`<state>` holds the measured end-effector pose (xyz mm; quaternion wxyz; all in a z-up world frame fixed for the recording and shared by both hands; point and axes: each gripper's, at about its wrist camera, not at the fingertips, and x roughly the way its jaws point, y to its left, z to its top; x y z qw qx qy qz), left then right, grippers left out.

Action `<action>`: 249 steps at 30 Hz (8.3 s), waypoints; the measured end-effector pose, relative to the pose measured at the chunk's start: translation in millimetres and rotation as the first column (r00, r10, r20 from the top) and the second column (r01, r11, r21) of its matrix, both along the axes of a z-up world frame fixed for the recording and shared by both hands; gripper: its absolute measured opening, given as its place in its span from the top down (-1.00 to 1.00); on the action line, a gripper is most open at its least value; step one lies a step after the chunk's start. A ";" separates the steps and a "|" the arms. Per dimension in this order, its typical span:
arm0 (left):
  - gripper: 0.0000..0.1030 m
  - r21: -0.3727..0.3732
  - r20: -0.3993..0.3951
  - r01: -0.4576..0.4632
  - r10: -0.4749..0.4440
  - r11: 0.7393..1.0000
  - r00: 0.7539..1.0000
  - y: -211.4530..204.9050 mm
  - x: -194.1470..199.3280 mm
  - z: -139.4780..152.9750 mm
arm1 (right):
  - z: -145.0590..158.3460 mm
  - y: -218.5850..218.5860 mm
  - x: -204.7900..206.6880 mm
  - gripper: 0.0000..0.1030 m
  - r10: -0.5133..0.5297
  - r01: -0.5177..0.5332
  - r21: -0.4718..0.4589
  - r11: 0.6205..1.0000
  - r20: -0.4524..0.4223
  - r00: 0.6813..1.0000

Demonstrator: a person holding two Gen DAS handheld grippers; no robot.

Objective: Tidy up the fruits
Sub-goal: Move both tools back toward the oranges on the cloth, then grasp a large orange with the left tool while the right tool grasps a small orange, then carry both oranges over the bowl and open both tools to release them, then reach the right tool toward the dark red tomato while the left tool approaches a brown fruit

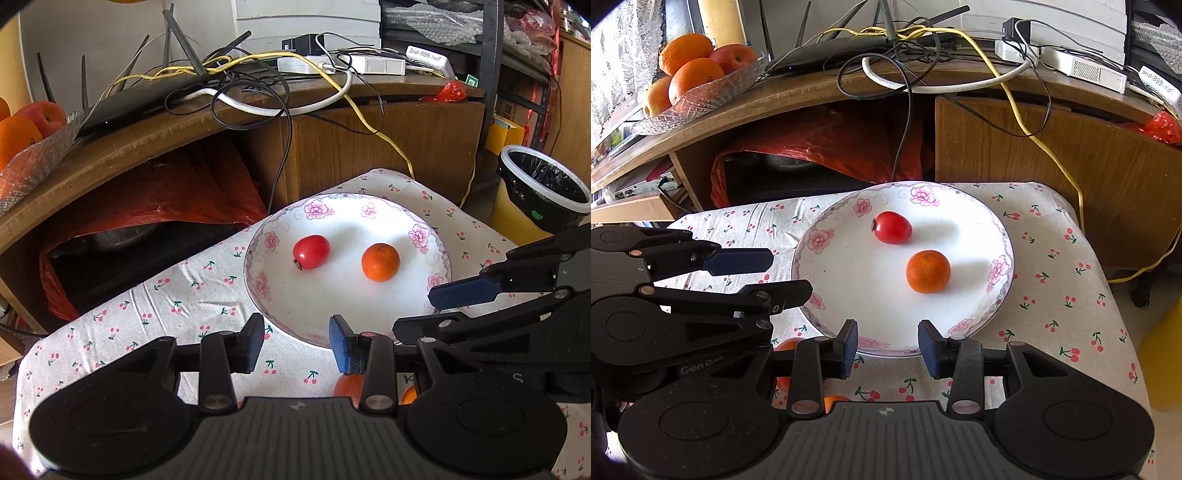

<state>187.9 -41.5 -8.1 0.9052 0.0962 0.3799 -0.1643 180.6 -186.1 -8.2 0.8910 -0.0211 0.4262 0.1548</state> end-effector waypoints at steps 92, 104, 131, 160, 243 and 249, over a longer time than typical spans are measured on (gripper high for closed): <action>0.22 0.009 -0.113 0.028 -0.027 1.000 0.993 65.3 -63.3 -37.4 | -25.1 16.9 -43.1 0.51 0.139 -0.143 -0.026 0.989 -0.100 0.985; 0.22 0.015 -0.124 0.078 -0.076 0.997 0.989 60.0 -73.6 -36.9 | -23.3 19.6 -51.2 0.50 0.171 -0.176 -0.038 0.984 -0.118 0.978; 0.21 0.039 -0.118 0.073 -0.068 0.997 0.991 56.5 -75.5 -33.4 | -22.6 19.7 -51.1 0.52 0.164 -0.170 -0.047 0.984 -0.119 0.979; 0.21 0.013 0.000 0.095 -0.095 0.995 0.995 10.2 -30.0 2.6 | 14.7 9.6 -34.8 0.52 0.078 -0.075 -0.075 0.994 0.037 0.996; 0.19 -0.017 -0.029 0.169 -0.169 0.986 0.985 24.6 -52.0 6.2 | 8.7 5.8 -23.6 0.47 0.073 -0.073 0.007 0.997 0.005 0.997; 0.19 0.018 -0.040 0.200 -0.199 0.980 0.979 22.2 -59.5 -2.8 | 6.2 9.6 -30.1 0.46 0.097 -0.097 0.010 0.995 -0.013 0.995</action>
